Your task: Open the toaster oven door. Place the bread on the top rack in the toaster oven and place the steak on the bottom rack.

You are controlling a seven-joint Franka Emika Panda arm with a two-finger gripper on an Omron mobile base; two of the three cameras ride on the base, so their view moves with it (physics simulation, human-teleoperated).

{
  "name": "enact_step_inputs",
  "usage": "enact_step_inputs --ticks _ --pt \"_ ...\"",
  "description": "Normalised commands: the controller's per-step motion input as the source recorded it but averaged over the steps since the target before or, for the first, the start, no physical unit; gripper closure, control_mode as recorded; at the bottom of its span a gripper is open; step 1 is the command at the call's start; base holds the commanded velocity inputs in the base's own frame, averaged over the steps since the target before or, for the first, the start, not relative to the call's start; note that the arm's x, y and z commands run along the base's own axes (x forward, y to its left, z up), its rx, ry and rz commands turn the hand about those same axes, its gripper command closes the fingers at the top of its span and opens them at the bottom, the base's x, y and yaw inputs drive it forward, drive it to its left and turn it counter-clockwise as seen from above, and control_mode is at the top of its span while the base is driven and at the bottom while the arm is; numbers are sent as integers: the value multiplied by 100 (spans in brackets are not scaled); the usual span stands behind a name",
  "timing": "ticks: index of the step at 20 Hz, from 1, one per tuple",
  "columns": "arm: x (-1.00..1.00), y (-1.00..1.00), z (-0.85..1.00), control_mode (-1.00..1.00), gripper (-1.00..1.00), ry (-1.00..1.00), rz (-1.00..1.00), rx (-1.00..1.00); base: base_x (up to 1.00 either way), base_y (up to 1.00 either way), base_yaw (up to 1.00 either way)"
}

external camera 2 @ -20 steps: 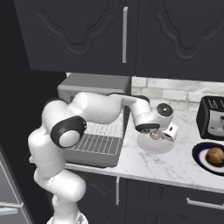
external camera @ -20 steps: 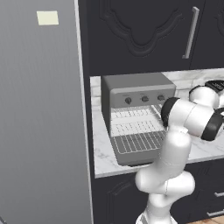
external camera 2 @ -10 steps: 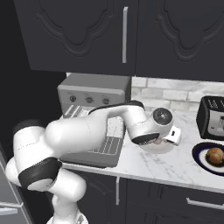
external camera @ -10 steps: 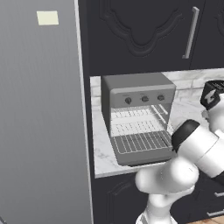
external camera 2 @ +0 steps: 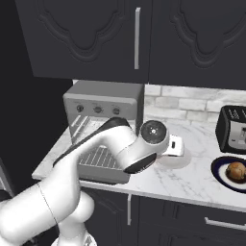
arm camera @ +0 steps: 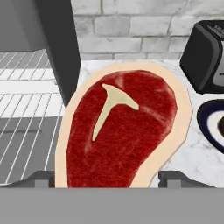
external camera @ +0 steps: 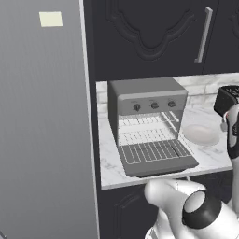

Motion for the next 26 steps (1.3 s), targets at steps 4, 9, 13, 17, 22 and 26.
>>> enact_step_inputs --ticks 4,9,13,17,22,26 --pt "-71 88 59 -100 100 3 14 -16 0 0 0" --pt "-62 75 52 -100 100 20 15 -13 0 0 0" --pt "-42 69 22 -100 100 29 16 -8 0 0 0" --pt "-8 63 9 -100 100 31 6 -1 0 0 0" --pt "0 52 0 -100 100 16 6 5 0 0 0" --pt "0 22 -13 -100 100 1 3 26 0 0 0"
